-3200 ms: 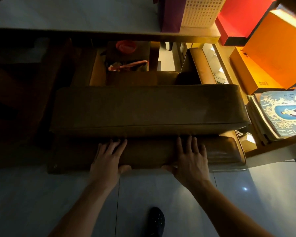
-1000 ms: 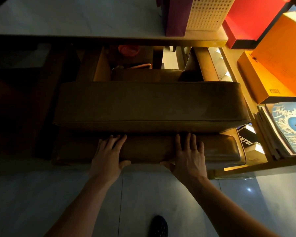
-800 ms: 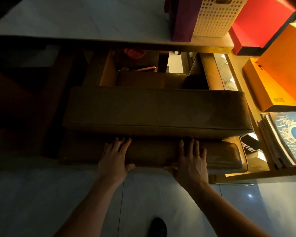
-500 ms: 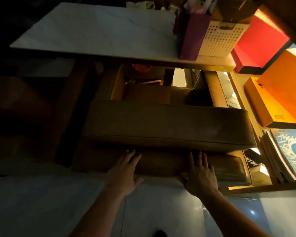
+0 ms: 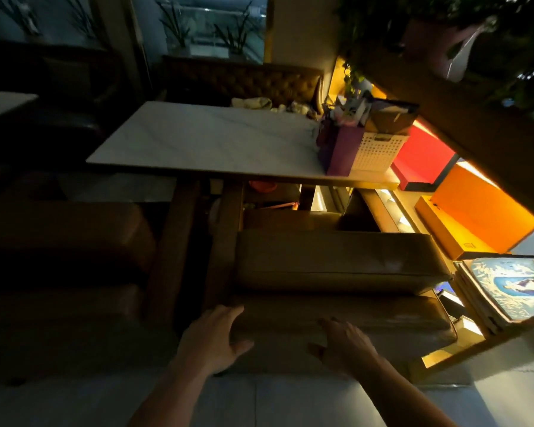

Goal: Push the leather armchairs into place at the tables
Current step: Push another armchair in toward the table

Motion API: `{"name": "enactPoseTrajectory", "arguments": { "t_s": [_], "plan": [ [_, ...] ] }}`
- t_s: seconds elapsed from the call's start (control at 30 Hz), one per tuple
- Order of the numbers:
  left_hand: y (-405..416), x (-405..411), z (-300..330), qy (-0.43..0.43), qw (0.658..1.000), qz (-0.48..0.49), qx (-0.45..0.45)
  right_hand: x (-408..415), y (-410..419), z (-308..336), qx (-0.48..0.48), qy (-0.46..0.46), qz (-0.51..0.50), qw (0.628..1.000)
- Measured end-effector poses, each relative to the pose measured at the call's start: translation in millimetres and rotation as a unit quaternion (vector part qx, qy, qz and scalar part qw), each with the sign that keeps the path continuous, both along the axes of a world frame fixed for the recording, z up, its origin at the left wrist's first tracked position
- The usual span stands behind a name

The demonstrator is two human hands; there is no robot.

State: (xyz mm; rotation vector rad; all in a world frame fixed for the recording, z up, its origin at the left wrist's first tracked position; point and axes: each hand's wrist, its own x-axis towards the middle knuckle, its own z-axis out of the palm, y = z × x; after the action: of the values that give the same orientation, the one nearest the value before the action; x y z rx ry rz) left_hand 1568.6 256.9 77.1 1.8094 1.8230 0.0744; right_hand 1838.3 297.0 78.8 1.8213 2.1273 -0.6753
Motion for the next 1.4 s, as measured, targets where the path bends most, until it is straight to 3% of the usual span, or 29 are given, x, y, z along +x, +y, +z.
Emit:
{"name": "enactPoseTrajectory", "arguments": {
  "t_s": [0.33,0.7,1.03,1.2,1.4],
  "plan": [
    [-90.8,-183.2,51.9,-0.016,0.991,0.118,0.066,-208.7,-36.4,47.6,-0.002,0.065,0.097,0.993],
    [-136.7,-387.5,-22.9,0.039,0.965,0.252,0.057,-423.2,-23.7,-29.7,-0.013,0.050,0.176,0.983],
    [-70.0,-587.8,-95.8,0.127,0.966,0.226,0.014,-594.0,25.8,-106.3,0.020,0.040,0.188,0.981],
    [-25.5,-636.0,-111.7,0.147,0.976,0.158,-0.020,-615.9,52.9,-131.3,-0.009,-0.010,0.154,0.988],
    [-9.0,-662.5,-133.0,0.137,0.983,0.113,-0.035,-605.6,42.8,-139.9,0.034,0.026,0.136,0.990]
  ]
}}
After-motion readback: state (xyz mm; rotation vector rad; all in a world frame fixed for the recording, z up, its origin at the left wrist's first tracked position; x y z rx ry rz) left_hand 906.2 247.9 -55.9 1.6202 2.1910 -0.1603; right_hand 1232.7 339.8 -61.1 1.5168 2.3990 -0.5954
